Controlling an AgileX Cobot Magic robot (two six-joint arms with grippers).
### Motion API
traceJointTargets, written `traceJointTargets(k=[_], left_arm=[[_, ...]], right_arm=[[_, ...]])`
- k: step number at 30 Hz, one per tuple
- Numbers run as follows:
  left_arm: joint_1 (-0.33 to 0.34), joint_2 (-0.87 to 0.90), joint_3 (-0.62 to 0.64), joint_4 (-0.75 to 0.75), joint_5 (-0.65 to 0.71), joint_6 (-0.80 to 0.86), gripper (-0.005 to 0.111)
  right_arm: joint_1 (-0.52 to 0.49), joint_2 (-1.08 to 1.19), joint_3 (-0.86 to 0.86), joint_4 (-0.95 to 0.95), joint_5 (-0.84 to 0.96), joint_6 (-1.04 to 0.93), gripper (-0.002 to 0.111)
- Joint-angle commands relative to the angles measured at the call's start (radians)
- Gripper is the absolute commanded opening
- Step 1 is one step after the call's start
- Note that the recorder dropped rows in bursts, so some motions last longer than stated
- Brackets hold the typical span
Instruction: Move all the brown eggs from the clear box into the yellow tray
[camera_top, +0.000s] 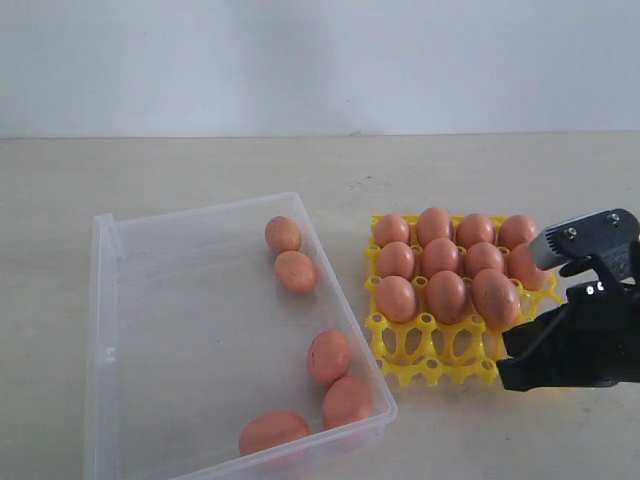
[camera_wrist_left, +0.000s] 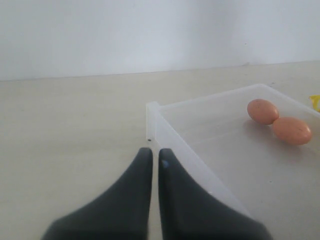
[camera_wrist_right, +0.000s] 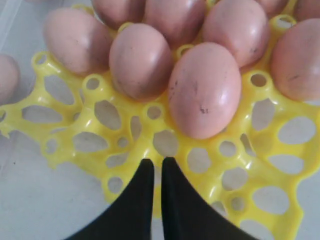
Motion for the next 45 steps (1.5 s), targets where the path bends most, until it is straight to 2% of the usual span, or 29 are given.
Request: traceJointTargets(k=[1,5,14,22,32,45], left_arm=[[-0.005,-0.002,0.004,0.002,-0.007,0.001,0.004],[-0.005,-0.002,0.004,0.002,-0.007,0.001,0.004],[-0.005,-0.002,0.004,0.002,-0.007,0.001,0.004],[-0.005,-0.002,0.004,0.002,-0.007,0.001,0.004],[-0.005,-0.002,0.004,0.002,-0.007,0.001,0.004],[-0.005,-0.002,0.004,0.002,-0.007,0.001,0.004]], right_arm=[[-0.003,0.06,-0.001,0.062,-0.023,-0.093,0.0],[-0.003,0.087,-0.001,0.161,-0.073,-0.226,0.0],[-0.003,0.087,-0.001,0.183,-0.081,-0.273,0.0],[-0.003,0.087,-0.001,0.34,-0.129,-0.428,0.0],[-0.003,0.087,-0.001,0.606,-0.097,-0.654,0.0],[-0.003,0.087,-0.001,0.606,-0.06,-0.638,0.0]])
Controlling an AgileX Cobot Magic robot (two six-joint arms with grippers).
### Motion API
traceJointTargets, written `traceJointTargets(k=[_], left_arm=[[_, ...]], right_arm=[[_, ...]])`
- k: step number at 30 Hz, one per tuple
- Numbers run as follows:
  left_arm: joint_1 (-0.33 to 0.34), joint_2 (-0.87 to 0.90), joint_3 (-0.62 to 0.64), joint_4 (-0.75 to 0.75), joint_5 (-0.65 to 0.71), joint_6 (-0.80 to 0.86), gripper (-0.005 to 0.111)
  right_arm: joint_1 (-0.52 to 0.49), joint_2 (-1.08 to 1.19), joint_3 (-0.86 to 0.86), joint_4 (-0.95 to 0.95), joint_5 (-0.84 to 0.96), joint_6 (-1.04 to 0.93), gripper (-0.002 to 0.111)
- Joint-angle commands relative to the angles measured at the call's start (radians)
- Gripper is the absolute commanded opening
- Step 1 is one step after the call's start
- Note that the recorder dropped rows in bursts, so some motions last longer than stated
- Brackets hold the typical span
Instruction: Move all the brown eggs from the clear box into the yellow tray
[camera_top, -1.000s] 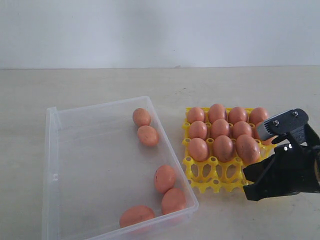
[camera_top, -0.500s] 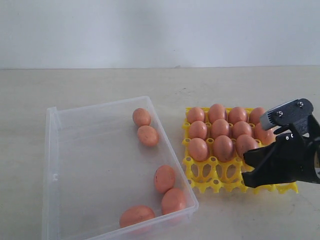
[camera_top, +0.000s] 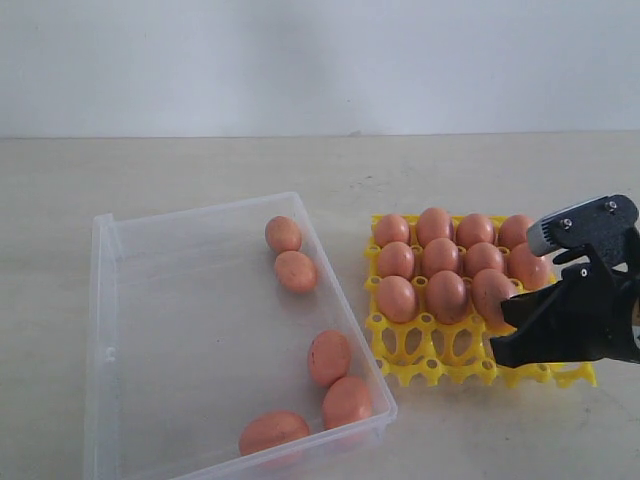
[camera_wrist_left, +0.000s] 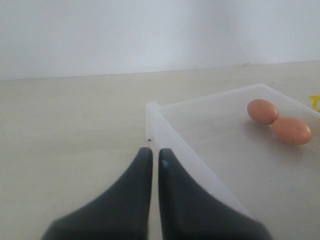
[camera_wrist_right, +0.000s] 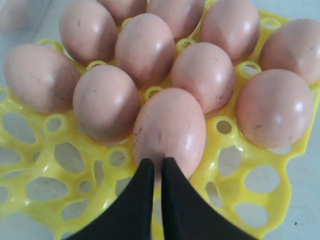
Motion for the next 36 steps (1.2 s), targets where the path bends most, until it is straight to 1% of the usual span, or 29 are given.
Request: traceJointTargets(k=[1,13,18,22,24,25,26,27,29,31,33,34,36], left_arm=[[-0.005,-0.002,0.004,0.002,-0.007,0.001,0.004],[-0.005,-0.002,0.004,0.002,-0.007,0.001,0.004],[-0.005,-0.002,0.004,0.002,-0.007,0.001,0.004],[-0.005,-0.002,0.004,0.002,-0.007,0.001,0.004],[-0.005,-0.002,0.004,0.002,-0.007,0.001,0.004],[-0.005,-0.002,0.004,0.002,-0.007,0.001,0.004],[-0.005,-0.002,0.004,0.002,-0.007,0.001,0.004],[-0.005,-0.002,0.004,0.002,-0.007,0.001,0.004],[-0.005,-0.002,0.004,0.002,-0.007,0.001,0.004],[-0.005,-0.002,0.004,0.002,-0.007,0.001,0.004],[-0.005,-0.002,0.004,0.002,-0.007,0.001,0.004],[-0.005,-0.002,0.004,0.002,-0.007,0.001,0.004],[-0.005,-0.002,0.004,0.002,-0.007,0.001,0.004]], right_arm=[[-0.003,0.0,-0.001,0.006,0.007,0.006,0.0],[-0.003,0.003,-0.001,0.006,-0.011,0.006,0.0],[-0.003,0.1,-0.001,0.008,-0.026,0.004,0.0],[-0.003,0.113,-0.001,0.008,-0.063,0.007,0.0],[-0.003,0.09,-0.001,-0.01,-0.076,0.062,0.0],[-0.003,0.051,-0.001,-0.055,-0.091,0.141,0.0],[-0.003,0.02,-0.001,-0.099,-0.124,0.183,0.0],[-0.003,-0.045,-0.001,-0.154,-0.205,0.223,0.0],[-0.003,-0.144,-0.027,-0.157,-0.407,0.212,0.0],[-0.003,-0.19,-0.101,-0.147,-0.436,0.252,0.0],[-0.003,-0.198,-0.196,-0.179,-0.372,0.35,0.0],[0.009,-0.19,-0.284,-0.237,-0.27,0.434,0.0],[0.058,-0.164,-0.429,-0.452,-0.068,0.594,0.0]])
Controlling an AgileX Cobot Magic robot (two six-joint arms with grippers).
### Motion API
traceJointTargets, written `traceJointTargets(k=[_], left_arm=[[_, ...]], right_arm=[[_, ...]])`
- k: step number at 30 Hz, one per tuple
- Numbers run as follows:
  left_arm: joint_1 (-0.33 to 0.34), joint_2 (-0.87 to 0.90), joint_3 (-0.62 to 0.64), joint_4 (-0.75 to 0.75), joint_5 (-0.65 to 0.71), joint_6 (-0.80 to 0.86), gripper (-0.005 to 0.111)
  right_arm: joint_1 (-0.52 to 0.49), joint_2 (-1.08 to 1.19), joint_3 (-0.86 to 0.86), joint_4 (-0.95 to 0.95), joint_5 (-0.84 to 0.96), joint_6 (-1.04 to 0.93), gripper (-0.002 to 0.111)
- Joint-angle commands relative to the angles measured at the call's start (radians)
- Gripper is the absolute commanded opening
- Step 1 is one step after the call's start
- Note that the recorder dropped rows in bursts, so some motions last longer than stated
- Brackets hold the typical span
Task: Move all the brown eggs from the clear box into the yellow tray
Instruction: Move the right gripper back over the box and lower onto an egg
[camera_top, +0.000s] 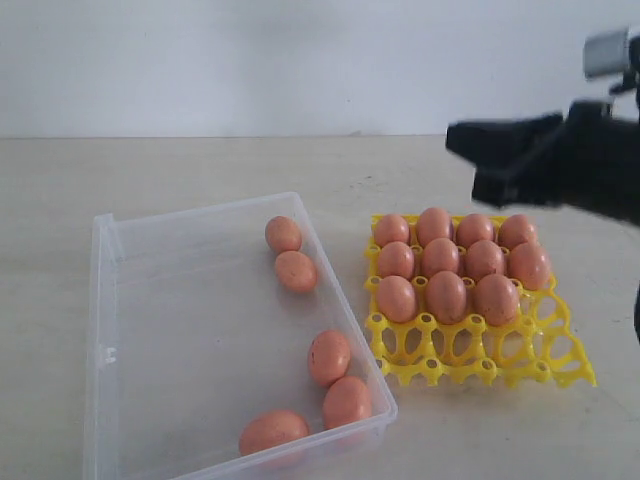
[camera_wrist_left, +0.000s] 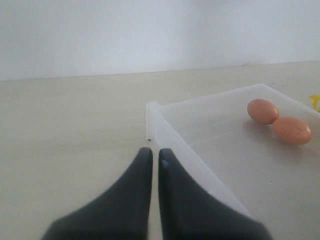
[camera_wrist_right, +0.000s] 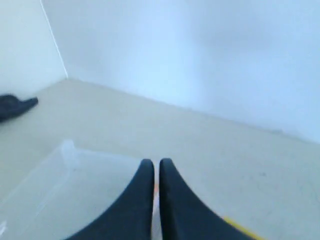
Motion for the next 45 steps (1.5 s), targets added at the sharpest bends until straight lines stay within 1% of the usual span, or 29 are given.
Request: traceJointTargets(k=[1,3,4,7,11,13,14,17,20,21,22,24,25,26,27,28,29,30,31,32,33,34,35,36,38,39,40,43,45], left_arm=[[-0.005,-0.002,0.004,0.002,-0.007,0.001,0.004],[-0.005,-0.002,0.004,0.002,-0.007,0.001,0.004],[-0.005,-0.002,0.004,0.002,-0.007,0.001,0.004],[-0.005,-0.002,0.004,0.002,-0.007,0.001,0.004],[-0.005,-0.002,0.004,0.002,-0.007,0.001,0.004],[-0.005,-0.002,0.004,0.002,-0.007,0.001,0.004],[-0.005,-0.002,0.004,0.002,-0.007,0.001,0.004],[-0.005,-0.002,0.004,0.002,-0.007,0.001,0.004],[-0.005,-0.002,0.004,0.002,-0.007,0.001,0.004],[-0.005,-0.002,0.004,0.002,-0.007,0.001,0.004],[-0.005,-0.002,0.004,0.002,-0.007,0.001,0.004],[-0.005,-0.002,0.004,0.002,-0.007,0.001,0.004],[-0.005,-0.002,0.004,0.002,-0.007,0.001,0.004],[-0.005,-0.002,0.004,0.002,-0.007,0.001,0.004],[-0.005,-0.002,0.004,0.002,-0.007,0.001,0.004],[-0.005,-0.002,0.004,0.002,-0.007,0.001,0.004],[-0.005,-0.002,0.004,0.002,-0.007,0.001,0.004],[-0.005,-0.002,0.004,0.002,-0.007,0.001,0.004],[-0.005,-0.002,0.004,0.002,-0.007,0.001,0.004],[-0.005,-0.002,0.004,0.002,-0.007,0.001,0.004],[-0.005,-0.002,0.004,0.002,-0.007,0.001,0.004],[-0.005,-0.002,0.004,0.002,-0.007,0.001,0.004],[-0.005,-0.002,0.004,0.002,-0.007,0.001,0.004],[-0.005,-0.002,0.004,0.002,-0.007,0.001,0.004],[-0.005,-0.002,0.004,0.002,-0.007,0.001,0.004],[-0.005,-0.002,0.004,0.002,-0.007,0.001,0.004],[-0.005,-0.002,0.004,0.002,-0.007,0.001,0.004],[-0.005,-0.002,0.004,0.002,-0.007,0.001,0.004],[-0.005,-0.002,0.004,0.002,-0.007,0.001,0.004]], right_arm=[[0.095,0.049,-0.302,-0.496,0.341,0.426,0.0],[0.167,0.089,-0.412,-0.837,0.348,0.694,0.0],[0.21,0.121,-0.458,-0.837,0.307,0.789,0.0],[0.303,0.188,-0.515,-0.837,0.24,0.799,0.0],[0.418,0.293,-0.52,-0.837,0.353,0.815,0.0],[0.462,0.338,-0.52,-0.837,0.4,0.785,0.0],[0.475,0.349,-0.52,-0.837,0.448,0.788,0.0],[0.5,0.353,-0.496,-0.837,0.653,0.894,0.0],[0.507,0.312,-0.415,-0.837,0.913,0.886,0.0],[0.512,0.287,-0.383,-0.837,1.008,0.826,0.0],[0.521,0.26,-0.354,-0.837,1.104,0.717,0.0],[0.542,0.216,-0.317,-0.837,1.335,0.421,0.0],[0.538,0.192,-0.302,-0.837,1.623,0.078,0.0],[0.525,0.19,-0.302,-0.837,1.745,-0.034,0.0],[0.462,0.188,-0.326,-0.727,1.938,-0.176,0.0],[0.434,0.185,-0.352,-0.577,1.938,-0.266,0.0],[0.343,0.153,-0.422,-0.074,1.938,-0.585,0.0],[0.296,0.142,-0.447,0.13,1.938,-0.678,0.0],[0.226,0.118,-0.502,0.58,1.938,-0.906,0.0],[0.211,0.112,-0.523,0.735,1.938,-0.998,0.0],[0.207,0.106,-0.589,1.04,1.938,-1.135,0.0],[0.225,0.123,-0.667,1.182,1.938,-1.147,0.0],[0.243,0.143,-0.721,1.185,1.938,-1.134,0.0],[0.282,0.202,-0.845,1.145,1.938,-1.101,0.0],[0.326,0.337,-1.004,1.108,1.938,-1.086,0.0],[0.343,0.388,-1.044,1.116,1.938,-1.099,0.0],[0.372,0.475,-1.098,1.157,1.938,-1.162,0.0],[0.425,0.562,-1.136,1.226,1.938,-1.355,0.0],[0.465,0.598,-1.135,1.224,1.938,-1.477,0.002]])
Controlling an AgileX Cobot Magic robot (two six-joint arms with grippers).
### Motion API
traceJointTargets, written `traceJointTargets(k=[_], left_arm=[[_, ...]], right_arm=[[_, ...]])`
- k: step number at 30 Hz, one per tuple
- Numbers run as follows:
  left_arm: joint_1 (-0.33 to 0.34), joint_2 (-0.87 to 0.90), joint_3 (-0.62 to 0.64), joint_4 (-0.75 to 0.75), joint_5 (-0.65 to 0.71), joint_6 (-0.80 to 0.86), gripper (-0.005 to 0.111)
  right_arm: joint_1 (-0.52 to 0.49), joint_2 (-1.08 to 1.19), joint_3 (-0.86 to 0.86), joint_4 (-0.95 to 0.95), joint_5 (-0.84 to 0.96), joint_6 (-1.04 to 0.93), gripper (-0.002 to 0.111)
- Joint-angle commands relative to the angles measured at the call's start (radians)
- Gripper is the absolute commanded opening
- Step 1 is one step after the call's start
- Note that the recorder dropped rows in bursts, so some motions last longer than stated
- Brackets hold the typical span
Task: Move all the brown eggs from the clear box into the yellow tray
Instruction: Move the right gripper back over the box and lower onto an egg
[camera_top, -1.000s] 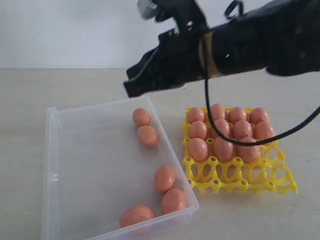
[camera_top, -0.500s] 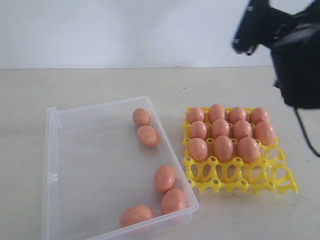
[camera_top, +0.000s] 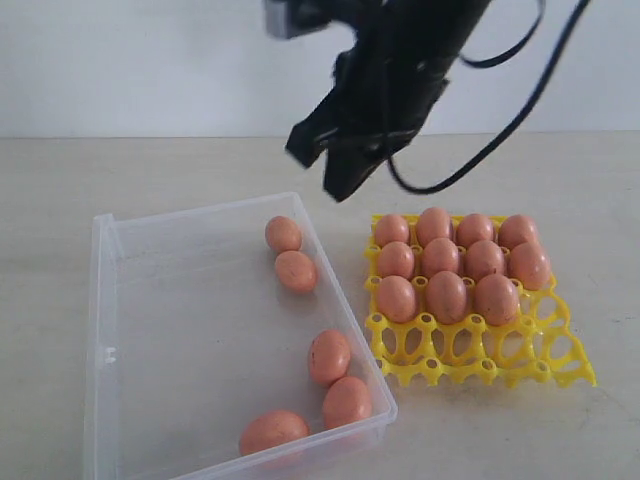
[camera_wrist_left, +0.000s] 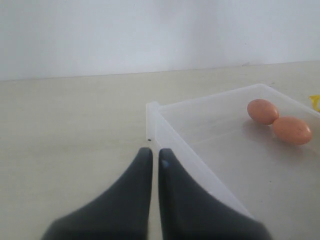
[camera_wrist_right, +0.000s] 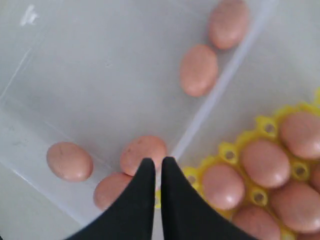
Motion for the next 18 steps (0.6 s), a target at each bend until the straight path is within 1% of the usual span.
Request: traceJointTargets(k=[1,2,4,5,7,8,9,11,14,18], left_arm=[[-0.005,-0.002,0.004,0.002,-0.007,0.001,0.004],[-0.005,-0.002,0.004,0.002,-0.007,0.001,0.004],[-0.005,-0.002,0.004,0.002,-0.007,0.001,0.004],[-0.005,-0.002,0.004,0.002,-0.007,0.001,0.004],[-0.005,-0.002,0.004,0.002,-0.007,0.001,0.004],[-0.005,-0.002,0.004,0.002,-0.007,0.001,0.004],[-0.005,-0.002,0.004,0.002,-0.007,0.001,0.004],[-0.005,-0.002,0.004,0.002,-0.007,0.001,0.004],[-0.005,-0.002,0.004,0.002,-0.007,0.001,0.004],[-0.005,-0.002,0.004,0.002,-0.007,0.001,0.004]], right_arm=[[0.086,0.09,-0.022,0.028,-0.028,-0.298,0.005],[0.099,0.106,-0.022,0.018,-0.058,-0.343,0.008],[0.13,0.141,-0.022,-0.03,-0.136,-0.369,0.022],[0.142,0.154,-0.022,-0.072,-0.162,-0.356,0.029],[0.168,0.187,-0.022,-0.167,-0.216,-0.305,0.048],[0.181,0.2,-0.022,-0.204,-0.241,-0.274,0.055],[0.192,0.215,-0.022,-0.243,-0.262,-0.237,0.059],[0.204,0.241,-0.022,-0.3,-0.29,-0.205,0.059],[0.202,0.277,-0.022,-0.336,-0.328,-0.195,0.059],[0.202,0.318,-0.022,-0.498,-0.361,-0.072,0.059]])
